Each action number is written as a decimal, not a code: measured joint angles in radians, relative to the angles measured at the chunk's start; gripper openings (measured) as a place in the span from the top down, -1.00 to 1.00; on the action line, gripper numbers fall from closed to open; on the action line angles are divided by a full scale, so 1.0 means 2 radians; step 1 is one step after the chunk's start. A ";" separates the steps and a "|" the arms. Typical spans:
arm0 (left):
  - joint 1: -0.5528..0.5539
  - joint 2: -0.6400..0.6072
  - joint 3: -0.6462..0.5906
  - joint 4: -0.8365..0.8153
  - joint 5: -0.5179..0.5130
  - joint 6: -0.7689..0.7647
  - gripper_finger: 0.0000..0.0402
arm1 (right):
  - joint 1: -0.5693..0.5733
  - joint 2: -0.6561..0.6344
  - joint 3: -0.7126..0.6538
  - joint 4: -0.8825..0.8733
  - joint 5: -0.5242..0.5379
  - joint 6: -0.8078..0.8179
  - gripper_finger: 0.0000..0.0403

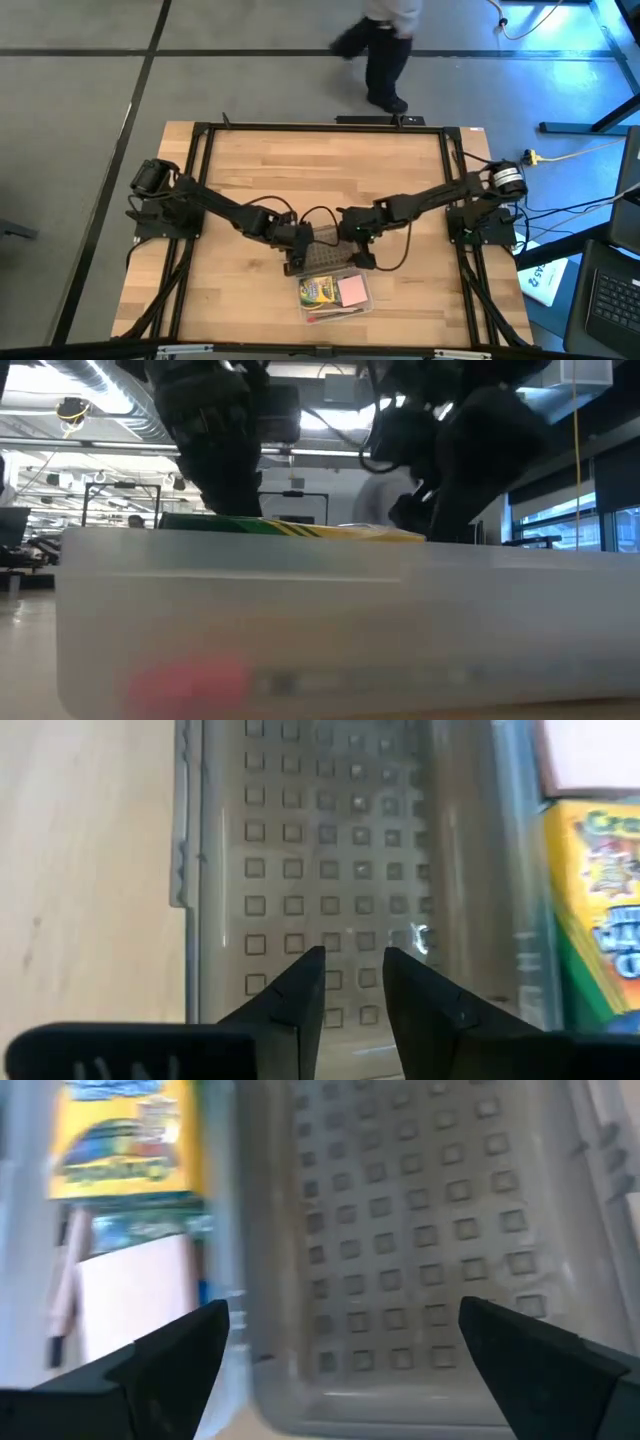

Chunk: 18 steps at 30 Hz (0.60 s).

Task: Pack school essentials
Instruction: Close the supply box

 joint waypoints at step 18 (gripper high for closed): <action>0.039 0.005 -0.040 -0.002 -0.015 0.021 0.52 | -0.074 0.027 0.004 0.009 0.031 -0.043 -0.97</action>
